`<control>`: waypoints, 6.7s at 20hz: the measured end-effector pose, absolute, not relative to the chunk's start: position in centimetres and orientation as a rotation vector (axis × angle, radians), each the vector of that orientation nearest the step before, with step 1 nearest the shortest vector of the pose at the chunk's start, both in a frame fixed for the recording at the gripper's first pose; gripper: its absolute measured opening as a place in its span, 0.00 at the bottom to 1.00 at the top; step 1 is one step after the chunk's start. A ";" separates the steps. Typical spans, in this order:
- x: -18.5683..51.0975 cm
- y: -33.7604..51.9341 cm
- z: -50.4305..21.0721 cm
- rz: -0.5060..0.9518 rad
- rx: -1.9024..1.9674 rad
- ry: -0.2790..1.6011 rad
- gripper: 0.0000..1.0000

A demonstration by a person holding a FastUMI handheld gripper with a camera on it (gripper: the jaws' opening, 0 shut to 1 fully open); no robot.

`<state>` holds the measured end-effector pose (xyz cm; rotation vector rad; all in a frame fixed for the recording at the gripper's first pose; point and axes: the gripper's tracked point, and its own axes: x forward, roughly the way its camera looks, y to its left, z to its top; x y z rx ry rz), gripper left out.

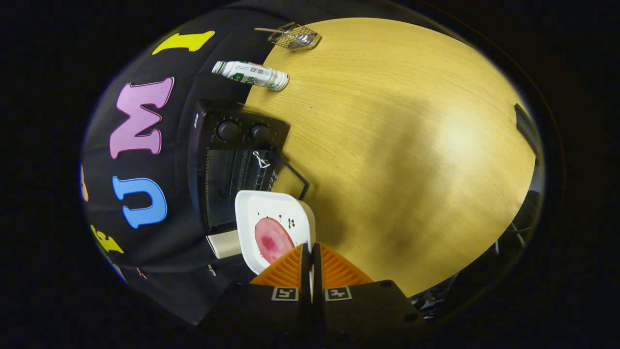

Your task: Open the toaster oven, put the food inside, and close the toaster oven door.

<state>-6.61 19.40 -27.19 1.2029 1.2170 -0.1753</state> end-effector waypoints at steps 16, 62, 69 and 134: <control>7.2 30.1 -32.4 -0.611 1.457 0.936 0.05; -5.4 27.9 -26.4 0.084 0.457 1.166 0.99; -8.4 28.1 -32.4 0.173 0.093 1.163 0.99; -3.1 11.7 -4.5 0.059 0.173 0.320 0.98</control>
